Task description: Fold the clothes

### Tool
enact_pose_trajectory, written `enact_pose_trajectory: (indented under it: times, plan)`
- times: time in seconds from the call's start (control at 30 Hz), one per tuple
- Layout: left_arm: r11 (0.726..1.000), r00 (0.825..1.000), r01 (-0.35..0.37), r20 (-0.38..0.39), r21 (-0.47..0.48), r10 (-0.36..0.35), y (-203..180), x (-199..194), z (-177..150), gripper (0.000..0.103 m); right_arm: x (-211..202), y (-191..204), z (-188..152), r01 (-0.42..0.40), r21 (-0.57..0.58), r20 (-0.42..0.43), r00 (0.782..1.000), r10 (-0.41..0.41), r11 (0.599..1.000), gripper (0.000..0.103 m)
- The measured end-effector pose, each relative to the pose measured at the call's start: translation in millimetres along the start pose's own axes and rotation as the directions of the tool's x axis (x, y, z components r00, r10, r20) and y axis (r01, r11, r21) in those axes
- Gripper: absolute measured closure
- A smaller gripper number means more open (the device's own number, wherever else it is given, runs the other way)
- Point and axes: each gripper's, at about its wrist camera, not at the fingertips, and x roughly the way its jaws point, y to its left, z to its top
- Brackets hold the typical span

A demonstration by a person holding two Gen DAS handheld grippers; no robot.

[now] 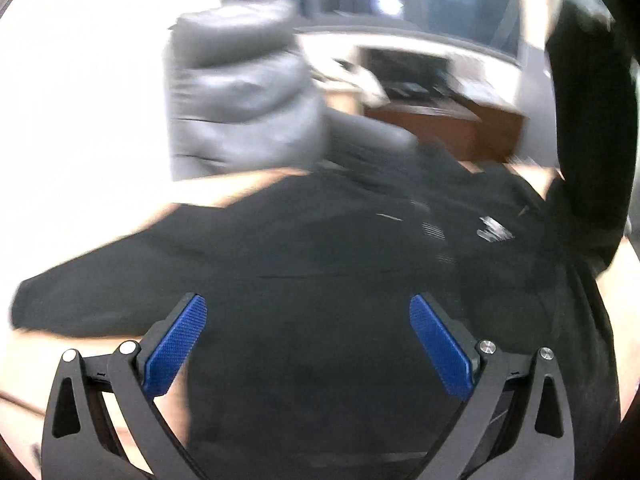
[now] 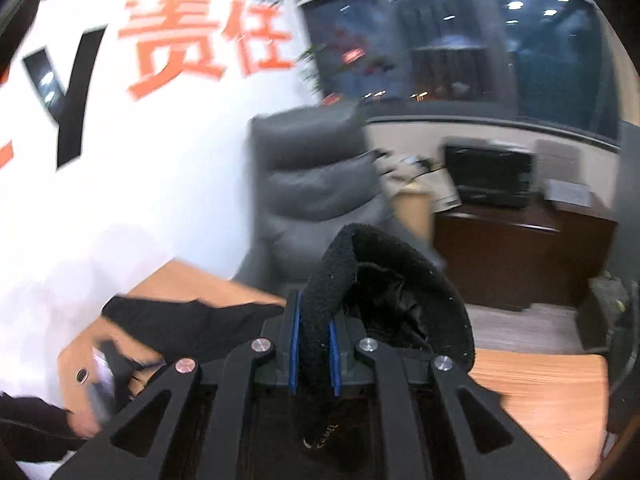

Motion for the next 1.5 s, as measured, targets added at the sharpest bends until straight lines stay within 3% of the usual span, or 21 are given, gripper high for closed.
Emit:
enact_pose_trajectory:
  times: [0.13,0.3,0.43,0.57,0.6,0.63,0.67,0.73,0.77,0.8,0.87,0.93,1.0,1.07,1.17,1.23,1.3,1.37,1.4,1.43,1.5]
  plan:
    - [0.988,0.991,-0.123,0.045,-0.092,0.128,114,-56,-1,0.000,76,61,-16,-0.042,-0.029,-0.086,0.995,0.040,0.999,0.091]
    - [0.963,0.970,-0.230,0.048,-0.142,0.239,203,-77,0,0.000,182,129,-50,-0.072,-0.055,-0.183,0.981,0.060,0.996,0.092]
    - [0.957,0.967,-0.235,0.063,-0.168,0.248,242,-72,-8,0.000,260,167,-83,-0.085,-0.055,-0.269,0.961,0.067,0.995,0.091]
    - [0.975,0.982,-0.166,0.062,-0.148,0.177,234,-48,-5,0.000,309,190,-120,-0.074,-0.052,-0.388,0.920,0.048,0.996,0.086]
    - [0.983,0.988,-0.128,0.069,-0.134,0.138,229,-41,-1,0.000,309,195,-127,-0.064,-0.058,-0.410,0.912,0.035,0.996,0.083]
    - [0.990,0.993,-0.078,0.076,-0.114,0.087,221,-32,6,0.000,304,199,-130,-0.066,-0.066,-0.408,0.912,0.033,0.996,0.072]
    - [0.995,0.996,-0.037,0.080,-0.095,0.045,212,-25,13,0.000,292,201,-130,-0.069,-0.083,-0.387,0.922,0.032,0.994,0.063]
    - [0.997,0.994,0.058,0.101,-0.047,-0.053,189,-11,31,0.000,246,199,-123,-0.039,-0.121,-0.287,0.958,0.003,0.992,0.024]
    - [0.994,0.988,0.109,0.112,-0.019,-0.106,177,-5,41,0.000,214,193,-120,-0.006,-0.133,-0.222,0.975,-0.024,0.991,0.014]
    - [0.986,0.979,0.165,0.124,0.009,-0.165,162,1,51,0.000,192,186,-119,0.017,-0.140,-0.195,0.980,-0.044,0.990,0.012]
    - [0.959,0.948,0.279,0.140,0.056,-0.284,127,12,70,0.000,149,171,-119,0.062,-0.153,-0.141,0.986,-0.084,0.986,0.012]
    - [0.919,0.911,0.381,0.128,0.105,-0.392,90,24,85,0.000,114,144,-123,0.134,-0.152,-0.146,0.977,-0.156,0.979,0.011]
    - [0.878,0.877,0.454,0.102,0.149,-0.470,53,41,94,0.000,85,113,-136,0.201,-0.159,-0.177,0.957,-0.229,0.966,0.011]
    - [0.850,0.859,0.499,0.031,0.166,-0.511,15,73,94,0.000,72,82,-154,0.274,-0.221,-0.230,0.918,-0.323,0.936,0.011]
    - [0.837,0.860,0.511,-0.114,0.198,-0.498,-23,126,77,0.000,61,38,-185,0.354,-0.336,-0.274,0.850,-0.450,0.873,0.013]
    - [0.847,0.870,0.484,-0.216,0.217,-0.442,-41,158,59,0.000,60,8,-202,0.375,-0.323,-0.291,0.834,-0.469,0.869,0.019]
    - [0.877,0.866,0.444,-0.337,0.181,-0.369,-47,191,39,0.000,55,-18,-212,0.403,-0.261,-0.292,0.833,-0.469,0.877,0.030]
    - [0.895,0.860,0.426,-0.366,0.132,-0.355,-43,202,29,0.000,53,-34,-222,0.418,-0.211,-0.313,0.827,-0.466,0.884,0.064]
    - [0.900,0.865,0.416,-0.361,0.128,-0.348,-43,199,30,0.000,55,-41,-227,0.422,-0.190,-0.330,0.823,-0.462,0.887,0.071]
    - [0.905,0.868,0.407,-0.360,0.121,-0.342,-44,195,30,0.000,48,-45,-228,0.430,-0.159,-0.319,0.829,-0.459,0.888,0.075]
    - [0.912,0.857,0.402,-0.385,0.086,-0.342,-45,191,33,0.000,35,-53,-232,0.446,-0.096,-0.293,0.842,-0.453,0.890,0.075]
